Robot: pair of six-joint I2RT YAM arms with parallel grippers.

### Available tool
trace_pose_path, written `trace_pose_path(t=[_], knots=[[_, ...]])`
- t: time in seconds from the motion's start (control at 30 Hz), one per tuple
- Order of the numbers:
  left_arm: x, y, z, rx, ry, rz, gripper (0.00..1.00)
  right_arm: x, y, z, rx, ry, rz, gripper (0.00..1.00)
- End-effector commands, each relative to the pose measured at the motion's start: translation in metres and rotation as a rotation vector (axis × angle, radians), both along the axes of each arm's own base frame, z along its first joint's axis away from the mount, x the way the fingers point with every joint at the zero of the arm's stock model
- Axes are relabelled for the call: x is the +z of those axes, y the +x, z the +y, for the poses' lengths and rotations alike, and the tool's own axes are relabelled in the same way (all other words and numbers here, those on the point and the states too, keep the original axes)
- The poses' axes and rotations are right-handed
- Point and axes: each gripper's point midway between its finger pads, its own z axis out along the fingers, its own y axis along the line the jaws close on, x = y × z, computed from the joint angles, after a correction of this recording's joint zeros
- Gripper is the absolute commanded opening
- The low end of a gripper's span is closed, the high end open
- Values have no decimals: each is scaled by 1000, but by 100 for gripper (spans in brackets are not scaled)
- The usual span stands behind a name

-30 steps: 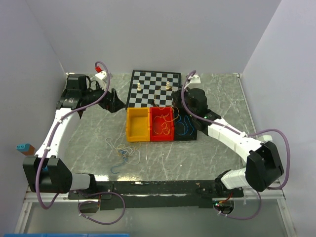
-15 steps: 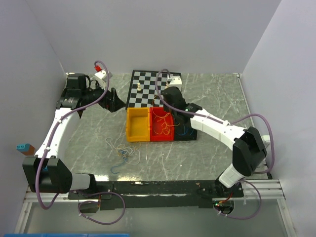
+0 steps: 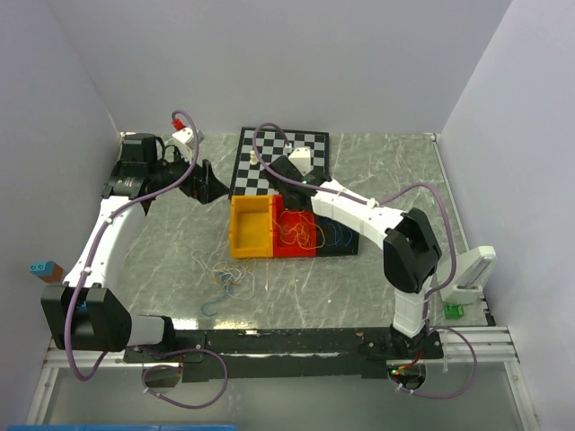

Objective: Untangle the cables

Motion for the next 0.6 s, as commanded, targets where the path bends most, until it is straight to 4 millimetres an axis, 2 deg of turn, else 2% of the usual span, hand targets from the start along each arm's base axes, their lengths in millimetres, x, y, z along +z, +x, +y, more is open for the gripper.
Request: trace_pose_path(t=[0.0,0.2,0.4,0.57], knots=[[19,-1,0,-13,-9,-70,97,-3,-10,-11,-82,-7,36,0],[20,-1,-1,-11,-15,-69,97,-11,-10,-9,-132,-58,114,0],[20,-2,-1,-13,-14,-71,97,-14,-14,-36,-246,-116,140,0],[19,0,-3,-21,-28,-58,97,-11,-22,-51,-255,-68,119,0]])
